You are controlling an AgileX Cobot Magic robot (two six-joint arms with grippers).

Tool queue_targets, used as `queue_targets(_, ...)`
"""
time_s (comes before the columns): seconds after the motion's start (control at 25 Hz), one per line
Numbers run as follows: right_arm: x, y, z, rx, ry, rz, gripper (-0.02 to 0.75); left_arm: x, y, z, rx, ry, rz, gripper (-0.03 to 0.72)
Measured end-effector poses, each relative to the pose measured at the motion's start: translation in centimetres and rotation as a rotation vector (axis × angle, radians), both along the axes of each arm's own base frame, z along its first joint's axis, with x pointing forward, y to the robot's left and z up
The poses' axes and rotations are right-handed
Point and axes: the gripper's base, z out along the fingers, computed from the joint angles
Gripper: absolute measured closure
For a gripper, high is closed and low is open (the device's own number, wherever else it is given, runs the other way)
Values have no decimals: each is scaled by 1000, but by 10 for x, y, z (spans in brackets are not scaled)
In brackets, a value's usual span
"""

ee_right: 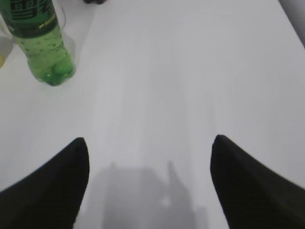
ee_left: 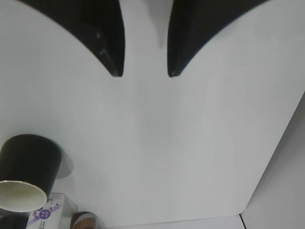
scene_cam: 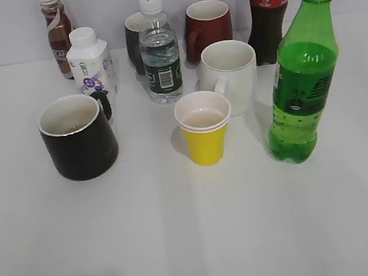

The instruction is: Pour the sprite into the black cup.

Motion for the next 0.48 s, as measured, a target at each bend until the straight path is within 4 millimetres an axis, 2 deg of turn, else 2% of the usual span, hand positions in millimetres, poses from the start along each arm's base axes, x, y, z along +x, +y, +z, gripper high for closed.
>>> queue_targets(0.48, 0, 0, 0, 3, -3, 2, 145, 0, 0, 0, 0, 0, 0, 447)
